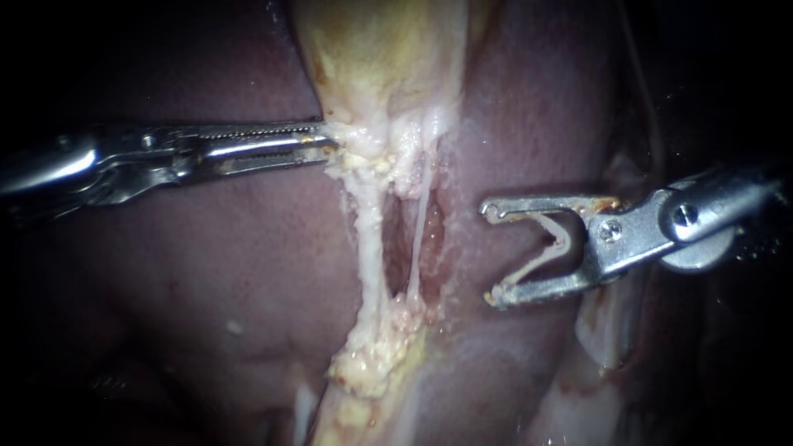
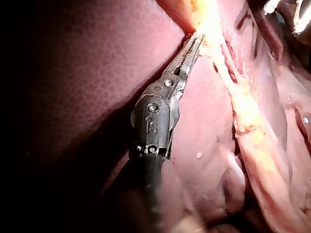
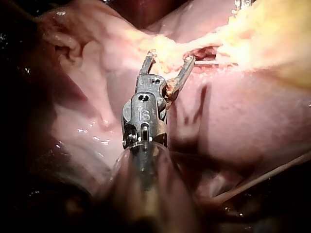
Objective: Grabbing gallbladder
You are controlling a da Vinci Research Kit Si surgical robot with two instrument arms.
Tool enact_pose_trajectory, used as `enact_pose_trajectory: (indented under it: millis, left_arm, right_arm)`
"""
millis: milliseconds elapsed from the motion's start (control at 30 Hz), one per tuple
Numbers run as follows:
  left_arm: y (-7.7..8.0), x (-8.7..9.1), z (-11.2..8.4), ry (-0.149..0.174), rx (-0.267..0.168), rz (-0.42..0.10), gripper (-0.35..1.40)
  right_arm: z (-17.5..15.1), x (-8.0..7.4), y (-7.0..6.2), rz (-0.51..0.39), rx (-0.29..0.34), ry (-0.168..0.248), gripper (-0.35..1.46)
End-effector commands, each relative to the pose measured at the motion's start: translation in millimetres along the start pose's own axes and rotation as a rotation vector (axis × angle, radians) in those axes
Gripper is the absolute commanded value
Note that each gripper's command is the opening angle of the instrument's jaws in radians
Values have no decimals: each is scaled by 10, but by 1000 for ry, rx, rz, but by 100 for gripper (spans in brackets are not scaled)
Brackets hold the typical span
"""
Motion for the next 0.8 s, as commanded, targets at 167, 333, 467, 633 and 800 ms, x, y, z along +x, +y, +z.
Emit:
enact_pose_trajectory:
  millis: [167, 333, 467, 633, 800]
  left_arm:
    - [5, 12, -15, -22, -9, -37, -35]
    - [7, 40, -37, -28, -25, -53, -35]
    - [0, 73, -65, 28, -29, -54, -35]
    - [-6, 96, -91, 67, -21, -32, -35]
    - [-7, 92, -90, 67, -18, -30, -35]
  right_arm:
    - [0, 0, 0, 0, 0, 0, 50]
    - [0, 0, 0, 0, 0, 0, 50]
    - [-1, 0, 0, 0, 0, 0, 50]
    - [-1, -1, 0, 0, 0, 0, 50]
    - [-1, 0, 0, 0, 0, 0, 50]
